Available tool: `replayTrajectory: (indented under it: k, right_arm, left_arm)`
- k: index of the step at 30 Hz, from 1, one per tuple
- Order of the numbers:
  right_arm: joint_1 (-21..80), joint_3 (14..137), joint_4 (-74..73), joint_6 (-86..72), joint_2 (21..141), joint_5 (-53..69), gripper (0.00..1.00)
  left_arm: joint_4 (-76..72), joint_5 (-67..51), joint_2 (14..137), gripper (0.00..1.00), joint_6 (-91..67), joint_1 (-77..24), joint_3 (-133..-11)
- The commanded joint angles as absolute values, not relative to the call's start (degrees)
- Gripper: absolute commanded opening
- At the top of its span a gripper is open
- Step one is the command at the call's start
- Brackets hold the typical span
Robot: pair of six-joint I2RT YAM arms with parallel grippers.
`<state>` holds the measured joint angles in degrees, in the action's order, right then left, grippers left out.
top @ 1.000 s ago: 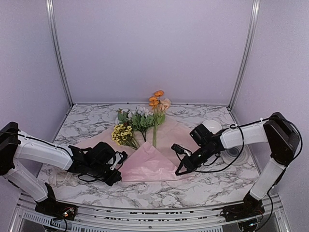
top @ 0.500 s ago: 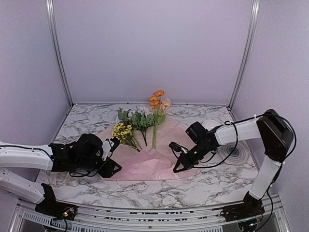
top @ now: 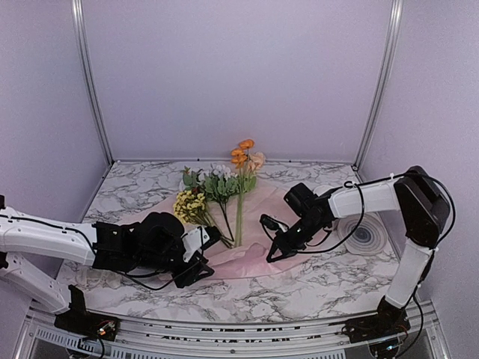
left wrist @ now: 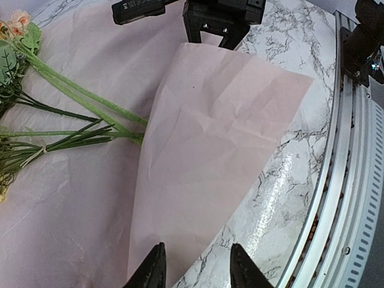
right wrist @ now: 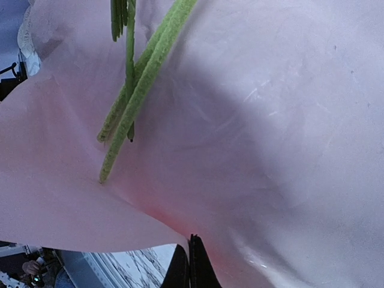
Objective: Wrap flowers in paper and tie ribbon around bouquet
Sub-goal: Press the fold line of the 1/4-folded wrapping paper.
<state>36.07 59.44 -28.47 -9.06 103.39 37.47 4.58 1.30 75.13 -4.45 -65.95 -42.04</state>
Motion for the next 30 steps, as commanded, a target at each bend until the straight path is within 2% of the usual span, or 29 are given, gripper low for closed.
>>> replayTrajectory:
  k: [1,7,15,18,24,26,30]
  right_arm:
    - [35.8,61.5,-30.3,-9.5,103.4,36.2,0.0]
    - [35.8,61.4,-30.3,-9.8,103.0,36.1,0.0]
    - [35.8,61.3,-30.8,-9.3,103.1,36.7,0.0]
    - [35.8,61.4,-30.8,-9.0,103.1,36.9,0.0]
    - [35.8,61.9,-31.4,-8.7,103.4,37.1,0.0]
    - [35.8,62.0,-31.8,-8.4,103.4,37.1,0.0]
    - [35.8,62.4,-32.5,-7.8,103.2,36.9,0.0]
  left_arm:
    - [3.5,8.5,79.4,0.36,-1.4,-66.4,-44.1]
    - [4.5,20.6,84.6,0.39,-1.1,-66.4,-46.7]
    - [1.0,28.4,83.4,0.49,-2.3,-65.8,-44.1]
    - [-0.9,28.0,82.9,0.56,-2.6,-64.5,-42.8]
    - [-5.8,18.6,83.1,0.62,-2.3,-61.6,-39.7]
    - [-6.8,16.9,83.1,0.54,-2.0,-61.3,-39.3]
    - [-9.8,11.6,82.6,0.28,-1.0,-60.8,-39.1]
